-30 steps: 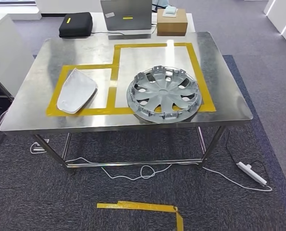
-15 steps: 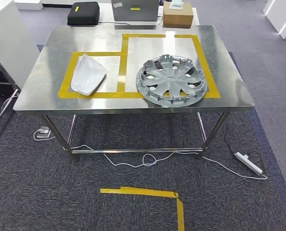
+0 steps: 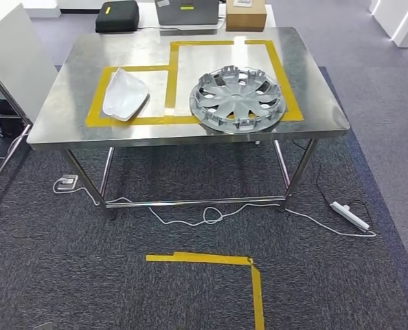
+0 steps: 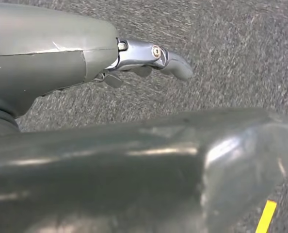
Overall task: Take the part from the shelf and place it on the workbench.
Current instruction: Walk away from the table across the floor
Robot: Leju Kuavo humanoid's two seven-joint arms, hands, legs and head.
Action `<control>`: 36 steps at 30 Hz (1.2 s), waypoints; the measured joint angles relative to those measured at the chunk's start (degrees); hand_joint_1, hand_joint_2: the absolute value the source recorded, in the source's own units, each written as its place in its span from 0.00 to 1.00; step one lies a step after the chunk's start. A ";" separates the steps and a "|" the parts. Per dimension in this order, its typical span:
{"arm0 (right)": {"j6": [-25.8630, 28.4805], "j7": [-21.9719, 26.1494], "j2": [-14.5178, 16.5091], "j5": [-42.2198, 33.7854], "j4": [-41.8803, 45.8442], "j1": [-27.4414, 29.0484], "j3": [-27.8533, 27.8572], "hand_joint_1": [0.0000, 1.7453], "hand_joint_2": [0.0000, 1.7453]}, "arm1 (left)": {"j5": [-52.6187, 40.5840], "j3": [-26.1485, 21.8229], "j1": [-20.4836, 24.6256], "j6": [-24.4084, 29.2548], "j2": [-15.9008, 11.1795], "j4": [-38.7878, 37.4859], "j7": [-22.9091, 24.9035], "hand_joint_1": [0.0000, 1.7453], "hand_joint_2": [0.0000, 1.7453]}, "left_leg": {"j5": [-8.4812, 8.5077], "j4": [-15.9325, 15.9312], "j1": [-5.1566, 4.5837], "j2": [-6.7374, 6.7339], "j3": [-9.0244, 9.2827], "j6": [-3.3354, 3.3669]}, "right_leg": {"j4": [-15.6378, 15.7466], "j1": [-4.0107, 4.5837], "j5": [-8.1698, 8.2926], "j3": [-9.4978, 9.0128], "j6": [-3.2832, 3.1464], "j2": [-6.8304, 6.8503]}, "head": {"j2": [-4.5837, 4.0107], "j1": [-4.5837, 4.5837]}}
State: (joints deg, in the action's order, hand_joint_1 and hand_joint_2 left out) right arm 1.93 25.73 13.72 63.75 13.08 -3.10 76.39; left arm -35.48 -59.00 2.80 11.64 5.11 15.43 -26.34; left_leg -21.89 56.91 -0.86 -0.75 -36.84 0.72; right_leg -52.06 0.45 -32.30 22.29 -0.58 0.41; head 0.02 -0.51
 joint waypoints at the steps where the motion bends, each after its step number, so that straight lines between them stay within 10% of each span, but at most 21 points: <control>1: 0.01 -0.02 0.01 0.00 -0.02 0.10 0.00 0.00 0.00 | -0.01 0.08 -0.15 0.00 -0.12 -0.09 0.01 0.00 0.00 | -2.24 1.54 0.15 0.17 -0.48 -0.40 | 0.04 -0.16 0.80 0.79 -0.34 0.11 | 0.00 0.16; 4: 0.02 -0.05 0.01 0.01 -0.03 0.25 -0.02 0.00 0.00 | -0.02 0.36 -0.41 -0.01 -0.28 -0.28 0.09 0.00 0.00 | -11.26 11.86 0.81 0.38 -2.20 -1.54 | -0.35 -0.33 2.92 3.54 -0.66 0.25 | 0.00 0.57; 6: 0.01 -0.03 0.01 -0.03 -0.03 0.22 -0.02 0.00 0.00 | -0.06 0.44 -0.38 -0.03 -0.43 -0.31 0.31 0.00 0.00 | -11.60 16.57 1.16 0.38 -1.70 -2.01 | -1.31 -0.40 4.01 5.59 -0.45 0.37 | 0.00 0.56; 9: 0.06 0.16 0.01 -0.63 -0.03 0.20 -0.01 0.00 0.00 | -0.45 0.49 -0.36 -0.17 -0.60 -0.33 0.57 0.00 0.00 | -7.75 9.86 1.59 0.47 5.12 -2.21 | -3.26 -0.55 5.18 8.86 0.19 0.39 | 0.00 0.58; 11: 0.22 0.42 0.01 -1.50 -0.03 0.21 0.05 0.00 0.00 | -0.97 0.59 -0.28 -0.16 -0.57 -0.35 0.40 0.00 0.00 | -8.44 1.90 1.55 0.71 10.18 -1.76 | -4.19 -0.45 5.92 10.37 0.84 0.36 | 0.00 0.57; 14: 0.03 0.67 -0.12 -2.48 -0.03 0.40 0.26 0.00 0.00 | -1.81 0.81 -0.27 0.46 0.19 -0.45 -0.39 0.00 0.00 | -8.84 -1.38 1.28 0.75 11.01 -0.40 | -4.42 -0.51 7.20 11.42 2.05 0.33 | 0.00 0.58; 17: -1.79 0.47 -1.00 -2.58 -0.03 0.93 0.52 0.00 0.00 | -2.55 1.17 -0.21 1.31 1.21 -0.51 -1.08 0.00 0.00 | -7.15 -1.64 1.34 0.35 9.42 1.18 | -8.22 -0.69 2.79 13.46 2.95 -0.01 | 0.00 0.36; 20: -3.05 0.36 -1.82 -2.64 -0.03 1.21 0.73 0.00 0.00 | -2.99 1.51 -0.13 1.65 2.14 -0.59 -1.39 0.00 0.00 | -5.54 -1.43 0.91 0.14 7.25 1.74 | -19.61 -0.68 -4.03 16.35 3.16 -0.22 | 0.00 0.15; 22: -3.36 0.35 -2.14 -2.70 -0.03 1.26 0.90 0.00 0.00 | -3.11 1.66 -0.12 1.71 2.57 -0.65 -1.43 0.00 0.00 | -4.50 -1.27 0.61 -0.02 5.71 1.81 | -21.56 -0.61 -3.47 15.53 2.95 -0.22 | 0.00 0.17; 25: -3.80 0.37 -2.63 -2.71 0.01 1.24 1.05 0.00 0.00 | -3.24 1.85 -0.08 1.73 3.07 -0.72 -1.49 0.00 0.00 | -3.18 -1.07 0.16 -0.03 4.03 1.64 | -10.21 -0.21 1.14 7.23 1.61 -0.26 | 0.01 0.18; 28: -4.17 0.56 -2.99 -2.62 0.05 1.13 1.09 0.00 0.00 | -3.29 1.89 0.08 1.75 3.57 -0.80 -1.75 0.00 0.00 | -1.77 -0.94 0.03 -0.10 3.19 0.90 | -1.73 0.22 1.65 1.95 0.85 -0.26 | 0.01 0.23; 31: -4.34 0.69 -3.02 -2.61 0.05 1.31 1.11 0.00 0.00 | -3.33 1.91 0.14 1.80 3.72 -0.83 -2.03 0.00 0.00 | -2.75 0.01 0.20 0.13 2.14 -0.09 | -0.61 -0.14 2.73 2.92 0.36 -0.19 | 0.00 0.20; 34: -4.41 0.76 -3.03 -2.62 0.05 1.26 1.13 0.00 0.00 | -3.33 1.91 0.05 1.79 3.72 -0.85 -2.11 0.00 0.00 | -10.75 8.61 0.75 0.44 -0.05 -1.17 | -1.25 -0.39 4.05 5.04 -0.29 0.01 | 0.01 0.52; 36: -4.46 0.79 -3.04 -2.62 0.05 1.26 1.14 0.00 0.00 | -3.33 1.91 0.06 1.75 3.72 -0.84 -2.20 0.00 0.00 | -13.04 14.41 1.17 0.46 -0.53 -1.70 | -2.39 -0.38 4.73 7.04 -0.27 0.17 | 0.01 0.58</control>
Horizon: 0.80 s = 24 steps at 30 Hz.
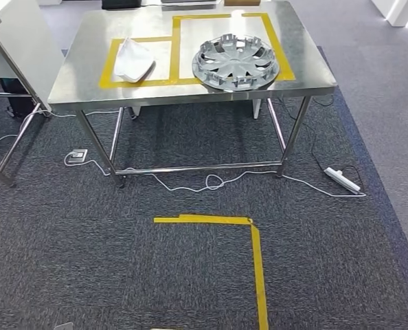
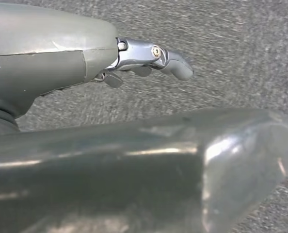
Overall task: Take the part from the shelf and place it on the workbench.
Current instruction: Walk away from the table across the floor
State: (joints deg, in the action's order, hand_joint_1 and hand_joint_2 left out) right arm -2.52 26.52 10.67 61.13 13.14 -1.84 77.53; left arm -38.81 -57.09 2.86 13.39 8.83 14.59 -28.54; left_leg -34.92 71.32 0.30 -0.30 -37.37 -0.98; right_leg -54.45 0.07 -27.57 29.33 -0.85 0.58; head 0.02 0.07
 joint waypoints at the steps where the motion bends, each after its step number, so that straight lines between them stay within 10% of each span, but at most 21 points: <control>1: -0.04 0.02 -0.01 0.00 0.00 -0.01 0.00 0.00 0.00 | 0.01 0.00 0.01 -0.02 0.00 0.01 -0.05 0.00 0.00 | 0.83 0.71 0.16 0.00 0.76 -0.19 | -0.70 -0.02 0.30 1.13 0.09 0.05 | 0.00 0.01; 3: -0.16 0.08 -0.01 0.01 0.01 -0.03 0.00 0.00 0.00 | 0.01 0.00 0.06 -0.10 0.00 0.01 -0.13 0.00 0.00 | 3.90 -3.48 0.40 0.02 4.77 -0.28 | -2.18 -0.08 0.87 3.35 0.44 0.05 | 0.00 0.03; 6: -0.43 0.30 -0.01 0.03 0.02 -0.01 0.00 0.00 0.00 | 0.01 0.00 0.24 -0.38 0.03 0.00 -0.25 0.00 0.00 | 3.58 -12.99 0.17 0.16 10.93 0.43 | -3.37 -0.02 1.89 5.10 1.36 0.00 | 0.00 -0.01; 9: -0.54 0.47 -0.02 0.04 0.02 0.06 0.00 0.00 0.00 | 0.05 0.00 0.27 -0.71 0.11 -0.01 -0.35 0.00 0.00 | 4.22 -14.51 -0.06 0.11 10.62 1.64 | -3.22 -0.21 2.94 5.55 2.57 -0.09 | 0.00 0.19; 15: -0.61 0.55 -0.14 0.10 0.04 0.13 0.00 0.00 0.00 | 0.14 0.00 0.29 -1.02 0.32 -0.01 -0.42 0.00 0.00 | 8.79 -14.80 0.18 -0.31 5.63 3.02 | -17.26 -0.52 -9.13 8.68 4.11 -0.43 | 0.00 -0.30; 17: -0.68 0.58 -0.22 0.19 0.07 0.10 0.00 0.00 0.00 | 0.21 -0.01 0.28 -1.02 0.37 -0.01 -0.43 0.00 0.00 | 10.41 -14.63 0.19 -0.36 3.39 2.77 | -18.61 -0.64 -6.31 6.72 4.23 -0.44 | 0.00 -0.31; 19: -0.78 0.63 -0.36 0.30 0.15 0.03 0.00 0.00 0.00 | 0.25 -0.02 0.27 -1.02 0.40 -0.01 -0.48 0.00 0.00 | 11.93 -14.46 0.16 -0.31 1.57 2.31 | -12.22 -0.76 -3.43 0.84 4.15 -0.58 | -0.01 -0.32; 22: -1.04 0.90 -0.44 0.55 0.26 -0.28 -0.01 0.00 0.00 | 0.32 -0.02 0.30 -1.15 0.46 -0.01 -0.70 0.00 0.00 | 14.05 -14.44 0.01 -0.19 0.52 1.37 | 0.46 -0.55 -5.70 -7.71 3.24 -1.08 | 0.00 -0.27; 24: -1.19 1.06 -0.46 0.68 0.28 -0.23 -0.02 0.00 0.00 | 0.40 -0.08 0.24 -1.23 0.46 -0.01 -0.85 0.00 0.00 | 15.25 -14.78 0.21 -0.05 0.24 0.69 | 1.76 -0.40 -5.71 -7.52 2.11 -0.92 | 0.00 -0.26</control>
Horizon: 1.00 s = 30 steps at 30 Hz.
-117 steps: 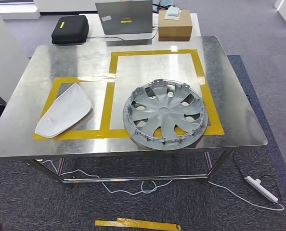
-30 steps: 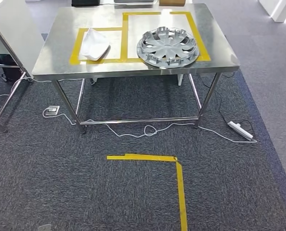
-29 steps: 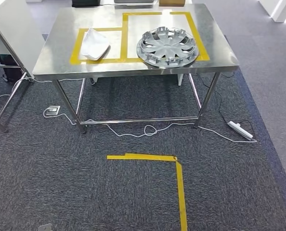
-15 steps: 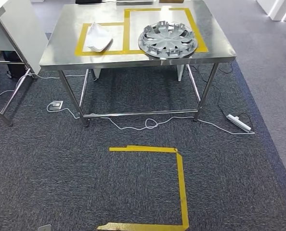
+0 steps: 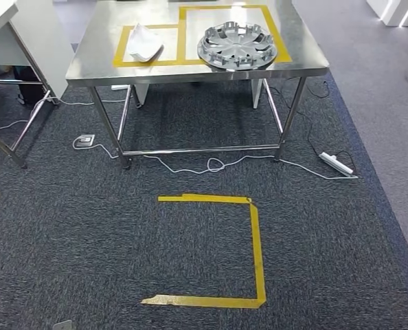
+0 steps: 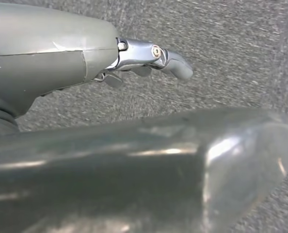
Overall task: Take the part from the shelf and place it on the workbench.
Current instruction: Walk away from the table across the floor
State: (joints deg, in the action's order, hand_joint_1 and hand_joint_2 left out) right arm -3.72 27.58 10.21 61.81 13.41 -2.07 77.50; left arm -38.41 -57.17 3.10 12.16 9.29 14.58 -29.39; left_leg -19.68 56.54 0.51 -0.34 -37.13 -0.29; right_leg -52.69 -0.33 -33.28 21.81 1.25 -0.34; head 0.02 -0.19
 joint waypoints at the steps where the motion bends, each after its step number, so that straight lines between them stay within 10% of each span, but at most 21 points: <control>1: -0.06 0.04 -0.03 0.07 0.01 0.08 0.01 0.00 0.00 | 0.03 -0.04 -0.13 0.00 -0.01 0.00 -0.05 0.00 0.00 | -0.79 0.32 0.11 0.09 -0.33 -0.34 | -0.12 -0.02 0.60 0.73 -0.58 0.24 | 0.00 0.02; 6: -0.27 0.07 -0.13 0.25 0.10 0.31 0.07 0.00 0.00 | 0.11 -0.16 -0.52 0.00 -0.01 0.00 -0.20 0.00 0.00 | -13.57 14.75 0.27 0.23 -2.27 -1.34 | -0.96 0.26 4.25 5.41 -2.08 1.38 | 0.00 0.64; 9: -0.29 0.07 -0.13 0.34 0.12 0.21 0.06 0.00 0.00 | 0.12 -0.16 -0.49 -0.01 -0.01 0.00 -0.21 0.00 0.00 | -10.14 15.83 0.17 0.16 1.53 -0.94 | -2.51 0.62 5.96 8.75 -2.00 2.07 | 0.00 0.66; 13: -0.36 0.08 -0.13 0.48 0.14 0.18 0.05 0.00 0.00 | 0.10 -0.17 -0.22 -0.01 -0.13 0.00 -0.27 0.00 0.00 | -11.53 0.70 -0.63 -0.75 12.30 0.76 | -4.14 0.89 7.72 11.64 -1.13 2.92 | 0.00 0.62; 17: -0.38 0.13 -0.18 0.64 0.16 0.09 0.04 0.00 0.00 | 0.08 -0.20 -0.25 -0.20 -0.07 -0.01 -0.38 0.00 0.00 | -11.17 -1.43 -0.66 -0.50 11.61 1.83 | -4.46 0.73 8.44 12.76 -0.01 3.20 | 0.00 0.61; 21: -0.45 0.21 -0.34 1.02 0.17 0.22 0.02 0.00 0.00 | 0.14 -0.34 -0.43 -1.28 -0.01 -0.02 -0.74 0.00 0.00 | -8.29 -1.73 -0.44 0.26 8.44 2.87 | -13.81 0.37 -0.86 15.86 1.10 0.83 | 0.00 0.22; 23: -0.49 0.28 -0.42 1.21 0.18 0.17 0.01 0.00 0.00 | 0.12 -0.41 -0.47 -1.73 0.06 -0.02 -1.14 0.00 0.00 | -6.82 -1.61 -0.45 0.85 6.59 2.72 | -19.70 0.23 -2.01 16.52 1.37 0.58 | -0.01 0.15; 26: -0.50 0.44 -0.67 1.46 0.18 0.13 0.01 0.00 0.00 | 0.17 -0.53 -0.44 -1.98 0.15 -0.02 -1.42 0.00 0.00 | -4.90 -1.22 -0.34 2.21 4.11 2.07 | -15.43 -0.12 2.61 11.09 1.41 -0.65 | -0.01 0.13; 28: -0.50 0.54 -0.81 1.69 0.17 0.12 0.01 0.00 0.00 | 0.29 -0.59 -0.32 -1.99 0.21 -0.02 -1.46 0.00 0.00 | -3.94 -0.58 -0.49 3.26 2.87 1.47 | -6.36 -0.37 2.35 4.38 1.11 -2.96 | 0.00 0.10; 30: -0.54 0.61 -0.87 1.93 0.16 0.11 -0.01 0.00 0.00 | 0.50 -0.78 -0.20 -1.98 0.25 -0.02 -1.53 0.00 0.00 | -3.04 -0.06 -0.64 4.30 1.99 0.87 | -1.54 -0.33 0.54 1.46 0.36 -3.79 | -0.01 0.08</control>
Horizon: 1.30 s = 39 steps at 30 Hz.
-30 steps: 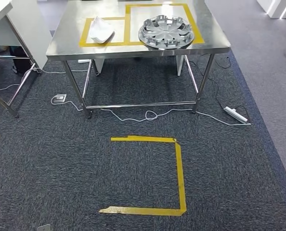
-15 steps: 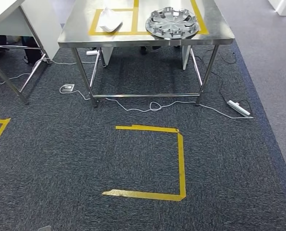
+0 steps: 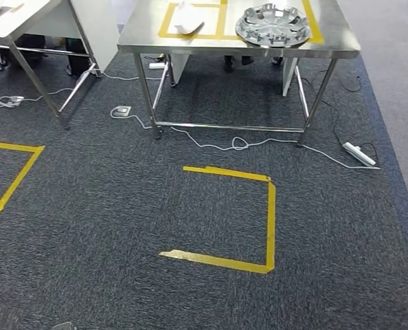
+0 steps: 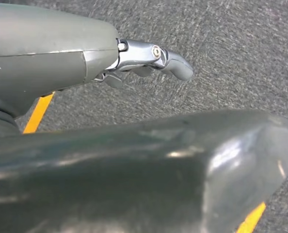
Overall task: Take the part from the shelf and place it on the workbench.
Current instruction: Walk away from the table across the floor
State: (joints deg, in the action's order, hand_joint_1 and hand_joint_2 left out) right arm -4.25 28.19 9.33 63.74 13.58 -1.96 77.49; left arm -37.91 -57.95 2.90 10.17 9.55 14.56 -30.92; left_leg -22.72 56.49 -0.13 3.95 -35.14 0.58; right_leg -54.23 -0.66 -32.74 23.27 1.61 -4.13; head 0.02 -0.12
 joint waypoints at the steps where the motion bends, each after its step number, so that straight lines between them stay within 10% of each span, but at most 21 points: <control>1: -0.01 0.02 -0.01 0.12 -0.01 0.01 -0.01 0.00 0.00 | 0.09 -0.17 -0.05 0.03 0.01 0.00 -0.03 0.00 0.00 | 0.47 0.07 0.04 0.61 -0.31 -0.34 | 0.51 -0.03 -0.30 0.11 -0.57 0.53 | 0.00 -0.01; 3: -0.03 0.05 -0.03 0.41 0.00 0.03 -0.01 0.00 0.00 | 0.19 -0.53 -0.39 0.08 -0.03 0.00 -0.09 0.00 0.00 | -0.32 1.07 0.16 0.32 -0.99 -0.90 | 0.49 -0.09 0.12 0.61 -1.71 2.04 | 0.00 0.12; 5: -0.03 0.11 -0.05 0.76 -0.01 0.13 -0.01 0.00 0.00 | 0.24 -0.78 -0.65 0.01 -0.07 0.00 -0.20 0.00 0.00 | -4.62 6.12 0.28 -1.68 -2.80 -1.39 | 0.53 -0.10 0.71 1.15 -2.53 3.77 | 0.00 0.49; 7: -0.05 0.14 -0.07 1.01 -0.01 0.26 -0.01 0.00 0.00 | 0.30 -1.01 -0.70 -0.10 -0.08 0.00 -0.36 0.00 0.00 | -9.19 13.90 0.47 -3.12 -5.09 -1.88 | 0.44 0.11 1.16 1.81 -2.78 5.47 | 0.00 0.70; 9: -0.09 0.15 -0.07 1.14 0.00 0.23 -0.03 0.00 0.00 | 0.34 -1.23 -0.85 -0.12 -0.08 0.00 -0.45 0.00 0.00 | -9.75 16.89 0.63 -3.58 -4.80 -2.05 | 0.27 0.26 1.43 2.34 -2.70 7.10 | 0.01 0.71; 13: -0.13 0.37 -0.07 1.66 -0.01 -0.06 -0.18 0.00 0.00 | 0.72 -1.74 -1.09 0.09 -0.19 0.00 -0.53 0.00 0.00 | -5.33 3.39 0.14 -6.69 4.68 -0.78 | -0.10 0.66 1.38 2.54 -2.23 9.84 | 0.00 0.67; 16: -0.16 0.48 -0.07 2.16 -0.01 -0.40 -0.27 0.00 0.00 | 0.88 -2.35 -1.22 0.24 -0.27 0.00 -0.52 0.00 0.00 | -5.53 0.03 -0.44 -7.44 5.87 0.43 | -0.23 0.90 1.42 2.22 -1.28 11.53 | 0.00 0.65; 19: -0.16 0.57 -0.07 2.63 -0.03 -0.89 -0.53 0.00 0.00 | 1.19 -3.13 -1.53 0.35 -0.28 0.00 -0.51 0.00 0.00 | -4.91 -0.93 0.01 -5.90 5.54 1.47 | -2.71 0.66 -0.50 3.53 -0.21 8.53 | 0.01 0.45; 22: -0.16 0.62 -0.07 2.95 -0.03 -0.70 -0.77 0.00 0.00 | 1.31 -3.73 -1.37 0.47 -0.25 0.00 -0.51 0.00 0.00 | -4.44 -1.11 0.10 -4.06 5.00 2.04 | -14.31 0.35 -5.62 9.42 0.30 4.50 | 0.01 0.12; 24: -0.16 0.62 -0.07 2.98 -0.03 -0.51 -0.94 0.00 0.00 | 1.30 -3.97 -1.45 0.48 -0.21 0.00 -0.51 0.00 0.00 | -4.30 -1.03 0.06 -2.57 4.85 2.05 | -18.28 0.29 -5.52 11.87 0.44 4.23 | 0.01 0.12; 27: -0.16 0.62 -0.07 2.98 -0.03 -0.51 -1.13 0.00 0.00 | 1.32 -4.26 -1.48 0.49 -0.16 0.00 -0.51 0.00 0.00 | -4.28 -0.59 0.03 -0.29 4.80 1.76 | -8.85 0.00 1.00 8.29 0.29 2.40 | -0.01 0.11; 30: -0.17 0.60 -0.07 2.98 -0.04 -0.56 -1.17 0.00 0.00 | 1.32 -4.52 -1.30 0.49 -0.11 0.00 -0.51 0.00 0.00 | -4.24 0.20 -0.03 1.62 3.84 0.83 | -2.09 -0.29 2.66 5.41 -0.20 -0.39 | -0.01 0.18; 33: -0.14 0.62 -0.02 3.20 -0.07 -0.62 -1.29 0.00 0.00 | 1.34 -4.73 -1.58 0.55 -0.15 0.01 -0.53 0.00 0.00 | -4.18 0.74 0.10 2.32 2.89 -0.28 | -1.76 -0.42 2.95 5.18 -1.18 1.29 | 0.01 0.24; 39: -0.09 0.65 0.00 4.15 -0.09 -0.35 -1.69 0.00 0.00 | 1.44 -5.14 -1.50 0.75 -0.06 0.00 -0.57 0.00 0.00 | -12.01 17.10 0.56 -3.47 -4.33 -1.91 | -1.41 -0.42 3.03 5.08 -1.99 6.38 | -0.01 0.96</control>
State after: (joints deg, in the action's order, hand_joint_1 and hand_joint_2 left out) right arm -4.34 28.83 9.33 67.89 13.49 -2.31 75.81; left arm -36.47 -63.09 1.39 10.93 9.49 14.56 -31.50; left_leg -34.73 73.59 0.42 0.48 -39.47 -1.33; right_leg -55.64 -1.08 -29.71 28.35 -0.38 2.24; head 0.01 0.84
